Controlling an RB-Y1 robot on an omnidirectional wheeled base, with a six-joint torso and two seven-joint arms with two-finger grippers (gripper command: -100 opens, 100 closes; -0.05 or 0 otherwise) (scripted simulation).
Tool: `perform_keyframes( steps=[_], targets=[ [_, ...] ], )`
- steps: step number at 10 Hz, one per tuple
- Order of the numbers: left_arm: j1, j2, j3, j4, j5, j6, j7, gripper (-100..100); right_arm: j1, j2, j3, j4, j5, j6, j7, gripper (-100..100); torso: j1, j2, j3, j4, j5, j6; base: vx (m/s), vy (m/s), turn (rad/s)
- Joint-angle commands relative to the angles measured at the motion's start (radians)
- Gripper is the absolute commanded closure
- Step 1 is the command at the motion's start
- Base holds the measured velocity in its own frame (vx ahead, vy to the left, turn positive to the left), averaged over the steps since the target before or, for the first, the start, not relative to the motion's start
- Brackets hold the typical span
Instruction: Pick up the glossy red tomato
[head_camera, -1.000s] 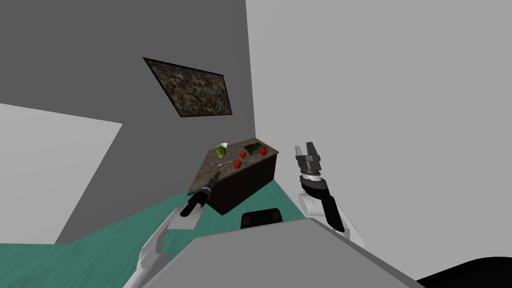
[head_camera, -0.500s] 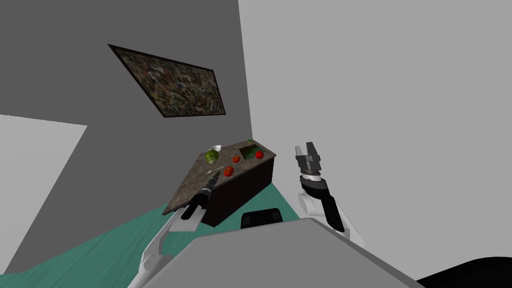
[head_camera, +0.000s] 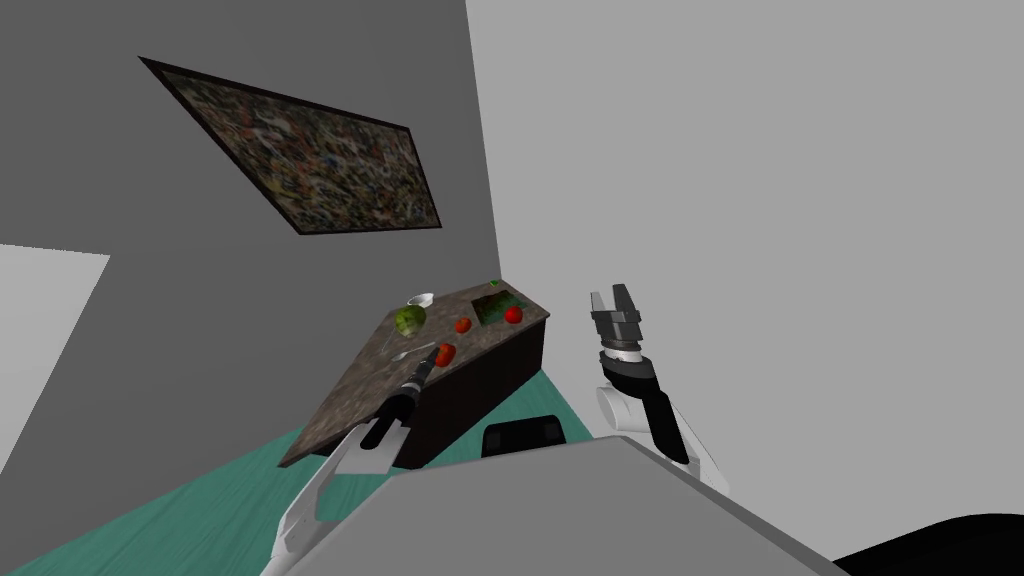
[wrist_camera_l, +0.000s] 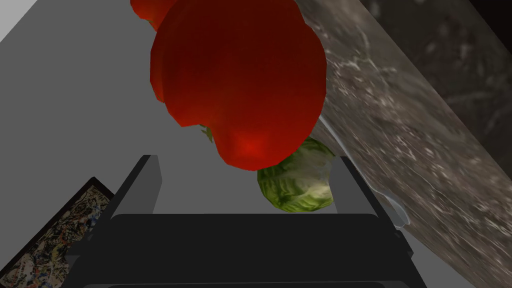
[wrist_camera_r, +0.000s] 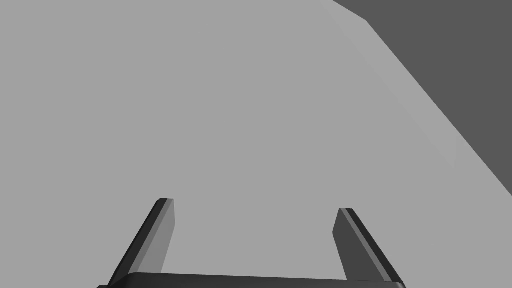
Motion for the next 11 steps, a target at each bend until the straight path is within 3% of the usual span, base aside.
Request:
perform_keyframes(
  steps=[1,2,3,4,5,6,7,8,9,10,11],
  targets=[
    [0.013,0.016,0.005,0.010,0.011,-0.030,0.007,-100,0.000,0.000,0.000,0.000,0.000,0.000,0.000,0,0.000,0.000,0.000,0.000,0.000,0.000,0.069,-0.066,0.032],
    [0.038,0.052,0.016,0.037,0.035,-0.071,0.020,-100,0.000,0.000,0.000,0.000,0.000,0.000,0.000,0,-0.001,0.000,0.000,0.000,0.000,0.000,0.074,-0.086,0.028],
    [0.038,0.052,0.016,0.037,0.035,-0.083,0.020,-100,0.000,0.000,0.000,0.000,0.000,0.000,0.000,0,-0.002,-0.001,0.000,0.000,0.000,0.000,0.065,-0.071,0.025],
    [0.063,0.089,0.027,0.063,0.058,-0.121,0.033,-100,0.000,0.000,0.000,0.000,0.000,0.000,0.000,0,-0.002,0.000,0.000,0.000,0.000,0.000,0.083,-0.089,0.029],
    [0.063,0.089,0.027,0.063,0.058,-0.136,0.033,-100,0.000,0.000,0.000,0.000,0.000,0.000,0.000,0,-0.002,-0.001,-0.001,0.000,-0.001,0.000,0.076,-0.075,0.030],
    [0.089,0.125,0.038,0.090,0.082,-0.167,0.046,-100,0.000,0.000,0.000,0.000,0.000,0.000,0.000,0,-0.002,-0.001,-0.001,0.000,-0.001,0.000,0.087,-0.075,0.037],
    [0.089,0.125,0.038,0.090,0.082,-0.189,0.046,-100,0.000,0.000,0.000,0.000,0.000,0.000,0.000,0,-0.002,-0.001,-0.001,0.000,0.000,0.000,0.061,-0.064,0.022],
    [0.114,0.161,0.049,0.116,0.105,-0.220,0.059,-100,0.000,0.000,0.000,0.000,0.000,0.000,0.000,0,-0.001,0.000,0.000,0.000,0.000,0.000,0.070,-0.075,0.026],
    [0.114,0.161,0.049,0.116,0.105,-0.242,0.059,-100,0.000,0.000,0.000,0.000,0.000,0.000,0.000,0,-0.001,0.000,0.000,0.000,0.000,0.000,0.061,-0.071,0.028],
    [0.139,0.198,0.061,0.143,0.129,-0.275,0.072,-100,0.000,0.000,0.000,0.000,0.000,0.000,0.000,0,-0.001,0.000,0.000,0.000,0.000,0.000,0.062,-0.084,0.037],
    [0.139,0.198,0.061,0.143,0.129,-0.295,0.072,-100,0.000,0.000,0.000,0.000,0.000,0.000,0.000,0,-0.002,0.000,0.000,0.000,-0.001,0.000,0.060,-0.076,0.025]
  ],
)
